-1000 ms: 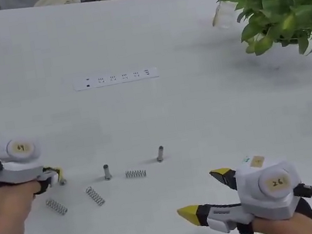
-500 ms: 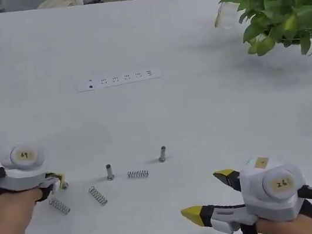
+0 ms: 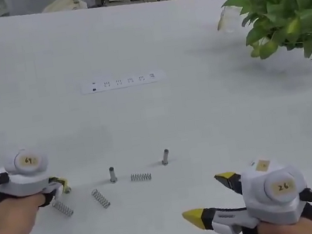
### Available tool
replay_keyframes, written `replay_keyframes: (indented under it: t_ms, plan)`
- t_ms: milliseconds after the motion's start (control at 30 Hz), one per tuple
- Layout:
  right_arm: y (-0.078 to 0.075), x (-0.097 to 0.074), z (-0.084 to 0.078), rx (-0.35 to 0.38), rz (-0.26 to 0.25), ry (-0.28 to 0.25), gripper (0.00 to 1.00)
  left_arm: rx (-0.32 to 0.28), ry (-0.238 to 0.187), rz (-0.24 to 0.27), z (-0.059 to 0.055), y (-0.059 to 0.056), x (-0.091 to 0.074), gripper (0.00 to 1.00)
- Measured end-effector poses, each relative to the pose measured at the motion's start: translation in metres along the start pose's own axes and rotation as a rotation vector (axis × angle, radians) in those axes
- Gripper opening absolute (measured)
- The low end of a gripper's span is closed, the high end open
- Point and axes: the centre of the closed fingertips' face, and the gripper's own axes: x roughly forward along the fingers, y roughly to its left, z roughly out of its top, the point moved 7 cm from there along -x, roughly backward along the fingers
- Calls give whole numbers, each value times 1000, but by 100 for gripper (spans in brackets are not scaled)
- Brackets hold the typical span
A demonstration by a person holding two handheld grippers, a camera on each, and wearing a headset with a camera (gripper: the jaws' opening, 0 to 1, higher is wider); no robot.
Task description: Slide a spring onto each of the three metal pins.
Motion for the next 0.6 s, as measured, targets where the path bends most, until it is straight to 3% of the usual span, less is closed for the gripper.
replay_keyframes:
  t_ms: [600]
  plan:
    - [-1,-1,-2,5,-3,3,67,7,9,-5,0,0,1,0]
